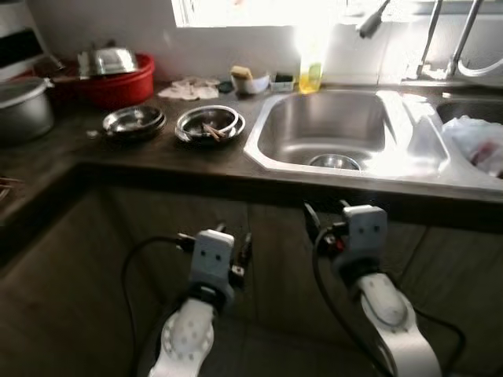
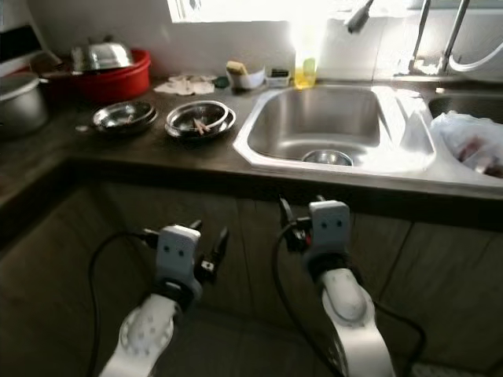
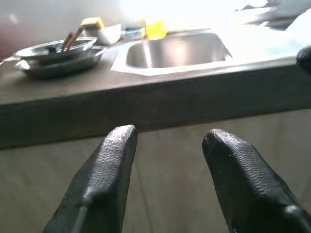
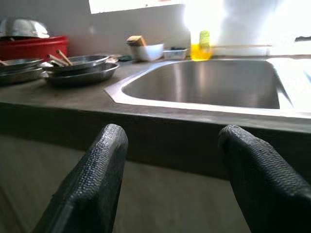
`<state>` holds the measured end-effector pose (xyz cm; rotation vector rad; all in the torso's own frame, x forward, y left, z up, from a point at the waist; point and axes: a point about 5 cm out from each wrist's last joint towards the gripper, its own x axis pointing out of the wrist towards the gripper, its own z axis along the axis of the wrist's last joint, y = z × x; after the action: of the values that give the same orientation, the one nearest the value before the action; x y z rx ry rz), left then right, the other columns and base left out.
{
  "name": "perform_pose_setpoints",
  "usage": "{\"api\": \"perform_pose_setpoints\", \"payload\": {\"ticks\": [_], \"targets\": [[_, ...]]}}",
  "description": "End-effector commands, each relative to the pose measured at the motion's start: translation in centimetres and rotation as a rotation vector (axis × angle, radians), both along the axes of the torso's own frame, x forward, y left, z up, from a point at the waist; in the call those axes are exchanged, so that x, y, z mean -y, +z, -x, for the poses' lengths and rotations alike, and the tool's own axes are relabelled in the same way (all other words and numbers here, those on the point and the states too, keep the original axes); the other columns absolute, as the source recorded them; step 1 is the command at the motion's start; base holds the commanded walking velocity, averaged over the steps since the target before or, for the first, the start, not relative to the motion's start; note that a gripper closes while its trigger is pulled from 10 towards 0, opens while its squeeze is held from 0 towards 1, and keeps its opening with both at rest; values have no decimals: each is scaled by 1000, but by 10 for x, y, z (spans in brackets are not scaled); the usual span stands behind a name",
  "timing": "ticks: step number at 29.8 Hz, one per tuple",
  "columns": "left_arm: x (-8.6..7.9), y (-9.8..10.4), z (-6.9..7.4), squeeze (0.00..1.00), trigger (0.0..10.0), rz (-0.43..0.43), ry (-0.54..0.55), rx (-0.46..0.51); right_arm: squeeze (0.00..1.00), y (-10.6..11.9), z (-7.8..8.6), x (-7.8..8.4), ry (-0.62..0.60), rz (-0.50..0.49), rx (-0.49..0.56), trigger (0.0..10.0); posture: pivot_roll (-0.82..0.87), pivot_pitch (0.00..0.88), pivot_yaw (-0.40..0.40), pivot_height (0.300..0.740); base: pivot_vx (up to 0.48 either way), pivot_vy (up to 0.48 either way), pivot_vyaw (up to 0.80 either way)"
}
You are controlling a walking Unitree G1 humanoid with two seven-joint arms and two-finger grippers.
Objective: Kitchen organization
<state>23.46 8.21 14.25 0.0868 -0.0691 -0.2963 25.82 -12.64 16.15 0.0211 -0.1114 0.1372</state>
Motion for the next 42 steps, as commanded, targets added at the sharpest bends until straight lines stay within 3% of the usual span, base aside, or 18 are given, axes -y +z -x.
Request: {"api": "perform_pose_setpoints", "payload": {"ticks": [1, 13, 29, 31, 42], "targets": [[-4, -1, 1, 0, 10000, -7, 13, -7, 0, 5, 0, -6, 17, -13, 19, 10000, 32, 31, 14, 740, -319, 0, 0], [-4, -3, 1, 0, 10000, -8, 12, -10, 0, 3, 0, -7, 35, -7, 13, 10000, 32, 20, 11, 740, -313, 0, 0], [-3, -7, 11, 0, 10000, 84, -28, -83, 0, -5, 11, -6, 106, 52, -11, 10000, 28, 7, 11, 740, 0, 0, 0], [-3, -7, 10, 0, 10000, 1, -26, -48, 0, -5, 11, -8, 114, 51, -5, 10000, 29, 12, 9, 740, 0, 0, 0], [-6, -5, 6, 0, 10000, -26, -4, -23, 0, -2, 8, -12, 122, 45, 5, 10000, 34, 18, 6, 740, 102, 0, 722]]}}
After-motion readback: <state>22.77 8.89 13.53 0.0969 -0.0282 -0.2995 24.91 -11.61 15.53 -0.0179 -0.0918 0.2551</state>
